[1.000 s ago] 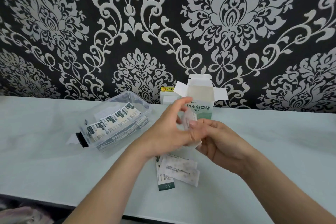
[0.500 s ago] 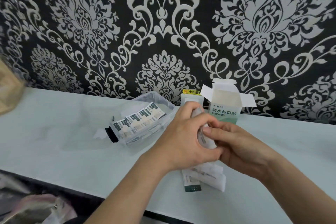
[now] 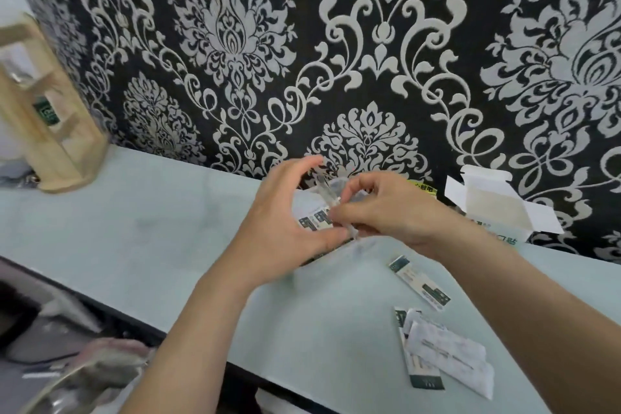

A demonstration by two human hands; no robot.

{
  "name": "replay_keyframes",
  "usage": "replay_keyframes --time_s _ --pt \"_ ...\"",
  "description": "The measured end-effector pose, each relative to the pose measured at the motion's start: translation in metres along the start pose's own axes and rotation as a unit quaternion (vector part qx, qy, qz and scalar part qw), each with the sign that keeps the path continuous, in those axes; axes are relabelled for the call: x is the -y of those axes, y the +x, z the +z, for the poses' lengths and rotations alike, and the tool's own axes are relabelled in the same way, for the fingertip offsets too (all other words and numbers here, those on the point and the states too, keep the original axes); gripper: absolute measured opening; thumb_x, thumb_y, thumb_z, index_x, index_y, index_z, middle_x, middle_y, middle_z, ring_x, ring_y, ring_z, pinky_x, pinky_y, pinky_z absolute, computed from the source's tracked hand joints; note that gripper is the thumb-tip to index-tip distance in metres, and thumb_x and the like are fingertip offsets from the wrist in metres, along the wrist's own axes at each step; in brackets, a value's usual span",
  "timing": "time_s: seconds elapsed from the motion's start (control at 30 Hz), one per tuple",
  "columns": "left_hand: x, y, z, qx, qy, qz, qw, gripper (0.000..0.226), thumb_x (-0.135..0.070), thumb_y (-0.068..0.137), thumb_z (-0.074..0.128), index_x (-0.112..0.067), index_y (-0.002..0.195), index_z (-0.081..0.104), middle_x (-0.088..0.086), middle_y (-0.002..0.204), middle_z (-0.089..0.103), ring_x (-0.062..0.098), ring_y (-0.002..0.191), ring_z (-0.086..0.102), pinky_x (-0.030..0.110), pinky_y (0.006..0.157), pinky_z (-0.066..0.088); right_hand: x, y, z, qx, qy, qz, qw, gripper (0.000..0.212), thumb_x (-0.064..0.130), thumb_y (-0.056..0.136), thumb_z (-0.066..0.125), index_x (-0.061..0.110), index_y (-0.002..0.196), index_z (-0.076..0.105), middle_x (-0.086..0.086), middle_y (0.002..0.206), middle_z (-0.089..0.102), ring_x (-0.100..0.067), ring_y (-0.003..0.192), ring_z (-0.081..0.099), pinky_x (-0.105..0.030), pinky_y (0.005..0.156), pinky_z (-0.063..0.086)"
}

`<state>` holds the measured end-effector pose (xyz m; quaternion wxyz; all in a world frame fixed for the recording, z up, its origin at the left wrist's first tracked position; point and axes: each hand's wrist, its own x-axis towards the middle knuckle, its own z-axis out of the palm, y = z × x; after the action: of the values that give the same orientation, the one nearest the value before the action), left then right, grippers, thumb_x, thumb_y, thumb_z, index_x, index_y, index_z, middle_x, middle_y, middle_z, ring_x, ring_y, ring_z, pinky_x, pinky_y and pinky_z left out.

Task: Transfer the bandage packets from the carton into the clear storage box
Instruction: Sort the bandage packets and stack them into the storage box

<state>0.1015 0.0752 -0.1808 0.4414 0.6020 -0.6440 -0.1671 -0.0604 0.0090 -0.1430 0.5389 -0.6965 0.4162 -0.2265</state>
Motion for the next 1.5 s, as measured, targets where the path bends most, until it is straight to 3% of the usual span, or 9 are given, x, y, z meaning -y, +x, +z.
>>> replay_keyframes --time_s 0.13,0.33,0.43,0.63,0.93,1.13,1.23,1.37,1.5 --pt "0.033 0.006 -0.021 -0.070 0.099 -0.089 0.989 0.018 -0.034 0.089 0.058 -0.041 0.102 0.067 -0.009 0.111 0.049 0.016 0.115 0.043 0.037 0.102 0.039 0.001 0.028 0.016 0.001 -0.192 -0.004 0.981 0.023 0.023 0.074 0.080 0.012 0.080 0.061 0.002 0.074 0.066 -0.014 0.065 0.059 -0.029 0.067 0.052" --pt "0.048 0.006 -0.021 0.023 0.172 -0.151 0.973 0.026 -0.040 0.097 0.040 -0.041 0.114 0.059 -0.004 0.092 0.053 0.012 0.089 0.054 0.031 0.073 0.036 -0.005 0.050 0.050 0.033 -0.388 -0.007 0.921 0.028 0.029 0.074 0.074 0.010 0.092 0.064 0.000 0.081 0.065 -0.017 0.071 0.059 -0.027 0.059 0.045" --pt "0.049 0.008 -0.023 0.091 0.199 -0.177 0.960 0.026 -0.047 0.096 0.038 -0.044 0.109 0.060 -0.008 0.098 0.064 0.014 0.094 0.057 0.033 0.079 0.043 -0.009 0.055 0.060 0.051 -0.396 -0.006 0.917 0.029 0.027 0.075 0.072 0.008 0.096 0.065 -0.007 0.093 0.069 -0.021 0.078 0.062 -0.029 0.068 0.050" --pt "0.049 0.006 -0.020 0.126 0.263 -0.192 0.937 0.040 -0.057 0.095 0.029 -0.037 0.089 0.062 -0.010 0.086 0.065 0.020 0.090 0.058 0.034 0.079 0.048 -0.014 0.058 0.063 0.059 -0.361 -0.006 0.931 0.020 0.021 0.086 0.058 0.015 0.067 0.060 -0.007 0.071 0.065 -0.022 0.062 0.061 -0.028 0.064 0.053" --pt "0.042 0.006 -0.016 0.119 0.313 -0.196 0.922 0.055 -0.062 0.091 0.019 -0.032 0.079 0.064 -0.005 0.081 0.061 0.023 0.083 0.058 0.033 0.069 0.048 -0.015 0.058 0.074 0.027 -0.407 -0.025 0.913 0.016 0.011 0.077 0.064 0.011 0.092 0.072 -0.006 0.087 0.070 -0.023 0.080 0.063 -0.024 0.061 0.047" --pt "0.028 0.004 -0.018 0.119 0.297 -0.226 0.920 0.061 -0.070 0.088 0.014 -0.035 0.090 0.065 -0.003 0.087 0.038 0.023 0.095 0.032 0.034 0.081 0.035 -0.013 0.051 0.070 -0.003 -0.381 -0.048 0.924 0.015 0.019 0.082 0.061 0.013 0.091 0.069 -0.004 0.082 0.068 -0.022 0.076 0.062 -0.026 0.058 0.047" --pt "0.017 0.004 -0.019 0.047 0.283 -0.191 0.939 0.049 -0.063 0.092 0.025 -0.033 0.092 0.064 0.000 0.094 0.040 0.021 0.099 0.031 0.032 0.079 0.033 -0.007 0.037 0.053 -0.046 -0.345 -0.066 0.935 0.010 0.029 0.086 0.061 0.021 0.088 0.066 0.006 0.079 0.063 -0.016 0.070 0.059 -0.024 0.056 0.043" --pt "-0.013 0.000 -0.002 -0.087 0.218 0.007 0.972 0.031 -0.040 0.095 0.045 -0.022 0.071 0.055 -0.006 0.073 0.047 0.016 0.075 0.048 0.032 0.063 0.036 -0.006 0.001 0.018 -0.067 -0.331 -0.088 0.937 0.013 0.028 0.087 0.061 0.026 0.075 0.060 0.012 0.066 0.050 -0.010 0.059 0.049 -0.025 0.057 0.039" --pt "-0.040 -0.010 0.036 0.060 0.194 0.057 0.977 0.030 -0.039 0.091 0.049 -0.018 0.074 0.062 -0.002 0.069 0.062 0.020 0.070 0.057 0.036 0.063 0.048 -0.022 -0.040 -0.016 -0.021 -0.386 -0.024 0.922 0.010 0.036 0.087 0.064 0.027 0.084 0.063 0.015 0.070 0.049 0.000 0.059 0.046 -0.018 0.054 0.035"
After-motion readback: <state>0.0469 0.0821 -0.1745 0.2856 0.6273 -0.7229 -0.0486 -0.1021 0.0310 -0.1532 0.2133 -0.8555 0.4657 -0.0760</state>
